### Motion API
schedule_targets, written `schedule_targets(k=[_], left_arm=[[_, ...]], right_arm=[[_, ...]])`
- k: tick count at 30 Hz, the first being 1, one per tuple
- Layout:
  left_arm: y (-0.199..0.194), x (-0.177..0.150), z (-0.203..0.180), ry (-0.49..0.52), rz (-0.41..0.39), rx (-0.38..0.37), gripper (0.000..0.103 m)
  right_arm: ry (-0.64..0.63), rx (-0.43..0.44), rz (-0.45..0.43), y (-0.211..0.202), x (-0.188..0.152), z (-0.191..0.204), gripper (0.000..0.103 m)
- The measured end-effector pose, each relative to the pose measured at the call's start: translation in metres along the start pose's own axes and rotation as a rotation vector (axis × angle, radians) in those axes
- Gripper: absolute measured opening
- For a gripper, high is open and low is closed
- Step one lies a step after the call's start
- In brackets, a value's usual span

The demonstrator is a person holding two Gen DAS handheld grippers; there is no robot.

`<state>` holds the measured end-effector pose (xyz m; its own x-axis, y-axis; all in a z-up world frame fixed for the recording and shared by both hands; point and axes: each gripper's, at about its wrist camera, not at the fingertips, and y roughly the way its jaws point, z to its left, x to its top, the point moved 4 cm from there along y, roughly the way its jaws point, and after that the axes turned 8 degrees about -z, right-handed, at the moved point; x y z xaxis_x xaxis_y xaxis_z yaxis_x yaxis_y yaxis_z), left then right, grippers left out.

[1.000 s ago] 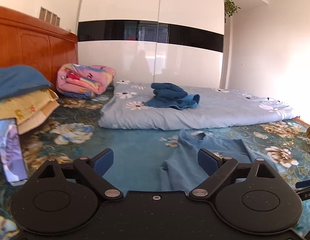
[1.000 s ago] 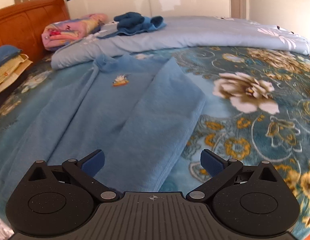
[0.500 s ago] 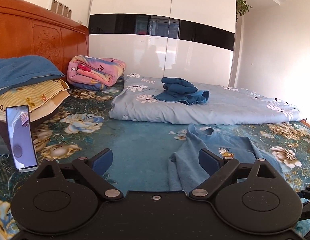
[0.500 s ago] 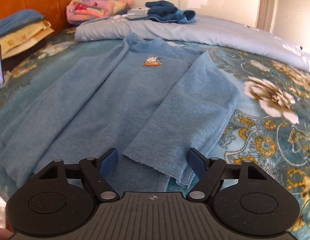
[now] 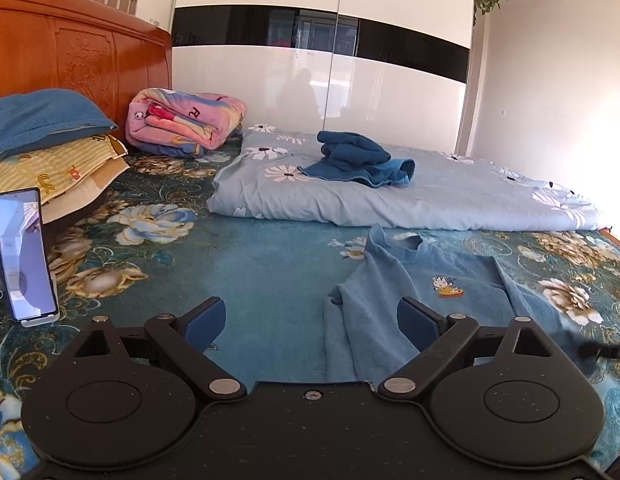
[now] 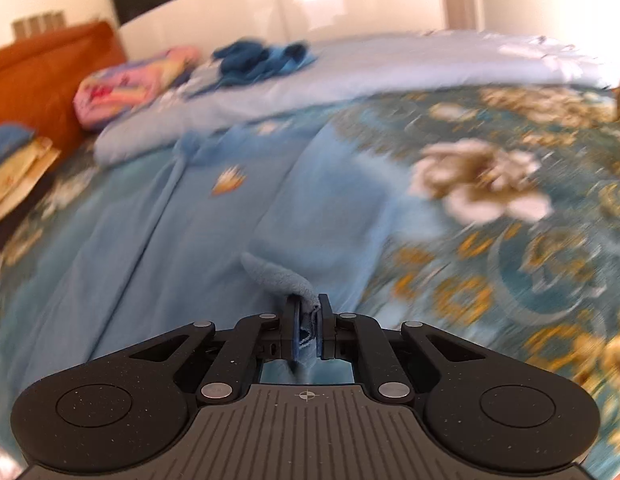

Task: Fold clothes

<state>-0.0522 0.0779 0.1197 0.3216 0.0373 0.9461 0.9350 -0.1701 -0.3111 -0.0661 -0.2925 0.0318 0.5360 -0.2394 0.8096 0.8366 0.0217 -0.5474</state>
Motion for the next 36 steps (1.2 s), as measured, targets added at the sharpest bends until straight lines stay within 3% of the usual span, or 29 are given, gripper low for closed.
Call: schedule_targets(k=[8, 11, 17, 23, 28, 29, 31, 36], left_arm=[[0.022, -0.007, -0.015, 0.032, 0.058, -0.013, 0.092], [0.032, -0.008, -0.022, 0.055, 0.078, -0.008, 0.092], [0.049, -0.003, -0.038, 0.093, 0.099, -0.006, 0.092], [0.055, -0.007, -0.059, 0.106, 0.118, -0.052, 0.092], [0.051, -0.014, -0.075, 0.109, 0.129, -0.107, 0.092], [0.05, -0.016, -0.079, 0.109, 0.131, -0.118, 0.092], [0.047, -0.019, -0.084, 0.107, 0.134, -0.139, 0.092], [0.037, -0.035, -0.092, 0.095, 0.16, -0.18, 0.092]], right_arm=[[0.022, -0.241, -0.118, 0.016, 0.072, -0.1, 0.004], [0.025, -0.331, -0.117, 0.034, 0.09, -0.144, 0.004], [0.076, -0.421, -0.079, 0.076, 0.099, -0.205, 0.003], [0.068, -0.439, 0.003, 0.11, 0.079, -0.212, 0.003], [0.068, -0.436, -0.019, 0.096, 0.086, -0.206, 0.005], [0.072, -0.435, -0.032, 0.089, 0.088, -0.204, 0.009], [0.071, -0.443, -0.071, 0.069, 0.09, -0.195, 0.043], [0.056, -0.393, -0.126, 0.024, 0.067, -0.153, 0.047]])
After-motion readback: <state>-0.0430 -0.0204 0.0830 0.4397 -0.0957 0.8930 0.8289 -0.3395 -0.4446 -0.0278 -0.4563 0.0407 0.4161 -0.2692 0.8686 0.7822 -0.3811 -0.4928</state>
